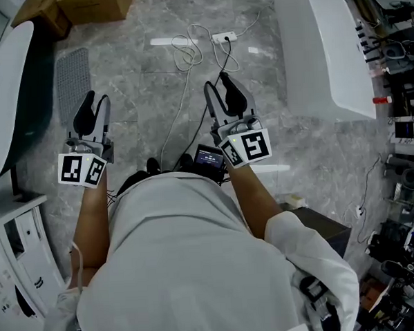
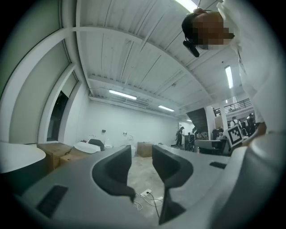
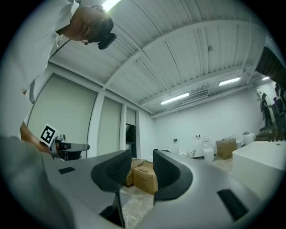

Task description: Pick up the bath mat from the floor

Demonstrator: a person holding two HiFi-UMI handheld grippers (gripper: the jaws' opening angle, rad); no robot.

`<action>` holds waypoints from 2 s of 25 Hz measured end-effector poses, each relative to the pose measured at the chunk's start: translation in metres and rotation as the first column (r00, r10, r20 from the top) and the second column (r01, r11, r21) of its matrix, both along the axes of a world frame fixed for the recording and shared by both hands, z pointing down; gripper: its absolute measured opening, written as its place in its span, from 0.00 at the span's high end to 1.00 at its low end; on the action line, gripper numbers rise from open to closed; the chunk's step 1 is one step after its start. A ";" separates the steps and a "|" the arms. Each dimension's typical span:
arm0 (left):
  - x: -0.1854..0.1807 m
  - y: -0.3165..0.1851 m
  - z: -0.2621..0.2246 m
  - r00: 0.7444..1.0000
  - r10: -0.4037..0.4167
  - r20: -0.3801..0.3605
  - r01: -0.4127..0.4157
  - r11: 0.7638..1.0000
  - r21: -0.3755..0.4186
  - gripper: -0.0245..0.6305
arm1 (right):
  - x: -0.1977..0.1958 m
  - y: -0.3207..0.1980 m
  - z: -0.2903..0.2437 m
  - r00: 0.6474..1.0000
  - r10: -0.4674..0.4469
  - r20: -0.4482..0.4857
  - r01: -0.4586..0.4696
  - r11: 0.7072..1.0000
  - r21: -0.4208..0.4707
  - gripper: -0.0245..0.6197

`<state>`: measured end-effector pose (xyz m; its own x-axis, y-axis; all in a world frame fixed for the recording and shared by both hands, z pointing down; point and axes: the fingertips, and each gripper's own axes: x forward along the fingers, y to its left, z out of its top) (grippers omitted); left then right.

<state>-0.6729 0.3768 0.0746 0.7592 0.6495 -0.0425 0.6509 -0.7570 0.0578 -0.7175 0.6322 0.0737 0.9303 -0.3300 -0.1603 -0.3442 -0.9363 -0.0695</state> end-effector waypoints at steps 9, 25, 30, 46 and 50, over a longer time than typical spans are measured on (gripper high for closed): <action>-0.008 0.027 -0.008 1.000 0.014 -0.023 -0.014 1.000 0.015 0.75 | -0.003 0.018 0.014 0.999 0.004 0.040 0.000 0.995 -0.101 0.70; -0.027 0.074 0.020 0.998 -0.036 0.044 0.033 0.997 0.070 0.75 | -0.009 0.073 0.033 0.998 -0.042 0.049 0.045 0.997 -0.057 0.70; -0.013 0.080 0.026 0.998 -0.044 0.045 0.041 0.997 0.058 0.75 | 0.005 0.084 0.042 0.998 -0.026 0.060 0.027 0.999 -0.018 0.70; 0.172 0.076 0.029 0.997 -0.059 0.049 0.063 0.994 -0.089 0.78 | 0.191 0.088 0.020 0.994 -0.051 0.097 0.061 0.993 -0.103 0.72; 0.233 0.068 0.021 0.997 -0.062 0.045 0.066 0.995 -0.081 0.79 | 0.258 0.084 0.011 0.991 -0.058 0.122 0.066 0.996 -0.056 0.72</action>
<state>-0.4403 0.4449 0.0959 0.8013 0.5952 -0.0611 0.5970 -0.7885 0.1483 -0.4596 0.7163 0.0844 0.9190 -0.3933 -0.0271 -0.3942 -0.9172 -0.0579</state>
